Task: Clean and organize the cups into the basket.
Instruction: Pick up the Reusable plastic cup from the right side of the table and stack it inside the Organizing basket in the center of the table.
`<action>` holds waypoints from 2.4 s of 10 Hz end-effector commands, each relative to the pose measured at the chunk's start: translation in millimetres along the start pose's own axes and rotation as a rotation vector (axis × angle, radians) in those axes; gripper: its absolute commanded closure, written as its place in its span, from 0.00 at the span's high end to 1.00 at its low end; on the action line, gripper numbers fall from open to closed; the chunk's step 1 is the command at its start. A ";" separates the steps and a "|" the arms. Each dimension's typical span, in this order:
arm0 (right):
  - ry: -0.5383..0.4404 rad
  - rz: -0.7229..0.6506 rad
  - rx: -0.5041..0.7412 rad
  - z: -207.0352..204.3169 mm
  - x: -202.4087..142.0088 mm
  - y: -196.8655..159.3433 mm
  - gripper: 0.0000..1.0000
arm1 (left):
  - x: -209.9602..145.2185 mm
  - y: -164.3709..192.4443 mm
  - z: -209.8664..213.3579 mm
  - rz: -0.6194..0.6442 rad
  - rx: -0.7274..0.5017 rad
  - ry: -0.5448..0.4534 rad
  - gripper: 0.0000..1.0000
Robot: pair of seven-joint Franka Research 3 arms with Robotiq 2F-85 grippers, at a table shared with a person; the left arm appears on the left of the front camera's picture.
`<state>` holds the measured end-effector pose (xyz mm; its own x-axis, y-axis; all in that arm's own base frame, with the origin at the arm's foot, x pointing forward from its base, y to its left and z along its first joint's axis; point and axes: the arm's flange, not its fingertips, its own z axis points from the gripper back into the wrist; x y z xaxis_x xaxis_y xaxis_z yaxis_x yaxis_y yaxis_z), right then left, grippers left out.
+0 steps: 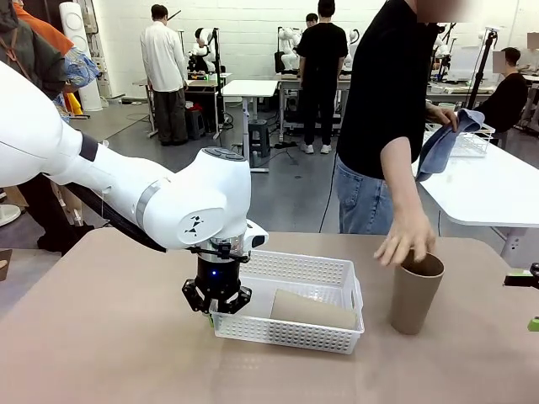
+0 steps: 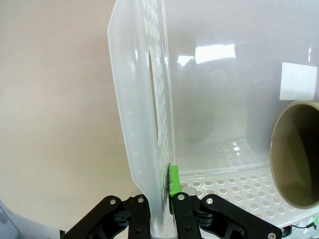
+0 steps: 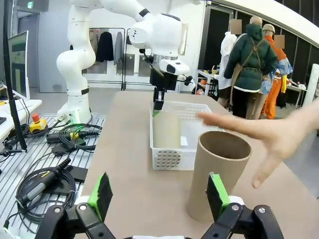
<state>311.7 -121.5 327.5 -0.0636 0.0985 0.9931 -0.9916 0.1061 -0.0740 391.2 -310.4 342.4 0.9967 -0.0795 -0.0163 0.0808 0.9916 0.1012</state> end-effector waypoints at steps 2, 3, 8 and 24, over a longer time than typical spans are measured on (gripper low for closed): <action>-0.010 0.021 -0.008 -0.7 -0.3 -2.2 1.00 | -1.7 0.3 -1.9 0.002 0.009 0.006 0.00; -0.010 0.021 -0.008 -0.7 -0.3 -2.2 1.00 | -1.7 0.3 -1.9 0.002 0.009 0.006 0.00; -0.010 0.021 -0.008 -0.7 -0.3 -2.2 1.00 | -1.7 0.3 -1.9 0.002 0.009 0.006 0.00; 0.136 -0.216 -0.039 -81.9 -91.4 -88.9 1.00 | -1.7 0.3 -1.9 0.002 0.009 0.006 0.00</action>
<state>401.1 -67.2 238.9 0.1389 0.2283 0.9636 -0.9800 0.1716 0.1006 391.1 -310.4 342.4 0.9967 -0.0795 -0.0162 0.0808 0.9916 0.1012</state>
